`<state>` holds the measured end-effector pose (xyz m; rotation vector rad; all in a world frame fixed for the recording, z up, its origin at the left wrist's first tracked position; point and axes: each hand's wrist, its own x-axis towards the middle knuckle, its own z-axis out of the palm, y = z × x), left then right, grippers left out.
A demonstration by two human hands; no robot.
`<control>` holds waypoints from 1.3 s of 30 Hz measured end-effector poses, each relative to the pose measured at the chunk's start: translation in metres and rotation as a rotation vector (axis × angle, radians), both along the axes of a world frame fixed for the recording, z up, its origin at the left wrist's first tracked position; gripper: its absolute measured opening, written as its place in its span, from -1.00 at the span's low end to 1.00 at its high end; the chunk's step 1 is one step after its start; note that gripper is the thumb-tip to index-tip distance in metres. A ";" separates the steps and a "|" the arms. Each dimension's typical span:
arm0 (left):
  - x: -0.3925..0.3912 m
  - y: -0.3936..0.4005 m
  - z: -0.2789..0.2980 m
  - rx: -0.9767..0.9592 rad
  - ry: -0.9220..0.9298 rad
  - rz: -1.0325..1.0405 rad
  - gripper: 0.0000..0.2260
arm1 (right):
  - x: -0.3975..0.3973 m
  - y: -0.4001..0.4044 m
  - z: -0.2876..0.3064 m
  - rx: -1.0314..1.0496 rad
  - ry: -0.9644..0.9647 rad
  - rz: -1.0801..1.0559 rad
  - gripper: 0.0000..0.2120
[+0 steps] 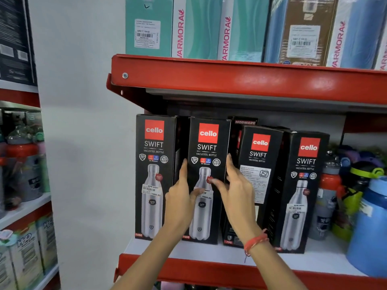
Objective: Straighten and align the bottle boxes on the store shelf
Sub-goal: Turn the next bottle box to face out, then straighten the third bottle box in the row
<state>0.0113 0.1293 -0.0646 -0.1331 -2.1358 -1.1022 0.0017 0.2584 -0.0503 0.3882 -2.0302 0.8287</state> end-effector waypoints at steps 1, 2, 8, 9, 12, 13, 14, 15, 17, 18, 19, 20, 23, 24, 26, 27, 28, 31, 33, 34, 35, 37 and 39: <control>-0.001 -0.001 -0.001 -0.015 0.013 0.018 -0.29 | 0.003 0.002 -0.001 0.000 0.097 -0.038 -0.44; -0.002 -0.003 -0.002 -0.032 0.024 0.040 -0.32 | 0.005 0.005 -0.003 -0.009 0.189 -0.082 -0.54; 0.009 -0.001 0.004 -0.095 0.211 0.112 -0.57 | -0.002 0.019 -0.013 -0.121 -0.015 -0.459 -0.09; 0.010 0.002 0.005 -0.121 0.236 0.143 -0.59 | -0.003 0.018 -0.015 -0.125 -0.093 -0.443 0.01; 0.015 0.011 0.005 -0.144 0.278 0.164 -0.64 | -0.006 0.020 -0.020 -0.179 -0.173 -0.309 0.12; 0.018 0.013 0.005 -0.137 0.285 0.147 -0.65 | -0.005 0.024 -0.020 -0.202 -0.163 -0.267 0.12; 0.020 0.015 0.005 -0.124 0.291 0.121 -0.66 | -0.003 0.028 -0.020 -0.223 -0.151 -0.222 0.12; 0.023 0.018 0.004 -0.109 0.292 0.088 -0.67 | 0.000 0.034 -0.020 -0.245 -0.136 -0.164 0.13; 0.027 0.024 0.002 -0.078 0.274 0.008 -0.67 | 0.010 0.048 -0.020 -0.282 -0.106 -0.016 0.11; 0.029 0.028 0.003 -0.059 0.262 -0.039 -0.67 | 0.017 0.054 -0.018 -0.299 -0.102 0.063 0.09; 0.032 0.033 0.004 -0.037 0.251 -0.089 -0.66 | 0.023 0.061 -0.015 -0.308 -0.110 0.134 0.07; 0.034 0.040 0.006 -0.013 0.233 -0.137 -0.65 | 0.029 0.069 -0.012 -0.302 -0.123 0.190 0.05; 0.040 0.058 0.011 0.032 0.129 -0.252 -0.54 | 0.044 0.091 0.001 -0.260 -0.165 0.354 0.02; 0.040 0.063 0.012 0.029 0.089 -0.282 -0.47 | 0.048 0.098 0.005 -0.259 -0.174 0.420 0.02; 0.042 0.068 0.012 0.016 0.007 -0.365 -0.30 | 0.054 0.113 0.012 -0.258 -0.186 0.537 0.02; 0.043 0.069 0.013 0.007 -0.027 -0.414 -0.23 | 0.055 0.121 0.014 -0.260 -0.200 0.591 0.03; 0.043 0.070 0.013 0.002 -0.055 -0.468 -0.20 | 0.055 0.127 0.016 -0.263 -0.221 0.642 0.04; 0.045 0.074 0.011 0.076 -0.064 -0.553 -0.25 | 0.055 0.140 0.023 -0.227 -0.319 0.741 0.04; 0.043 0.078 0.010 0.124 -0.027 -0.510 -0.23 | 0.053 0.143 0.027 -0.201 -0.408 0.788 0.03; 0.041 0.081 0.009 0.129 -0.007 -0.476 -0.22 | 0.049 0.143 0.030 -0.180 -0.447 0.793 0.03; 0.039 0.084 0.009 0.117 0.009 -0.436 -0.20 | 0.045 0.143 0.032 -0.152 -0.478 0.780 0.03; 0.036 0.092 0.011 0.078 0.029 -0.360 -0.18 | 0.034 0.140 0.034 -0.107 -0.502 0.712 0.03; 0.028 0.101 0.012 0.049 0.037 -0.314 -0.16 | 0.022 0.135 0.033 -0.095 -0.493 0.611 0.01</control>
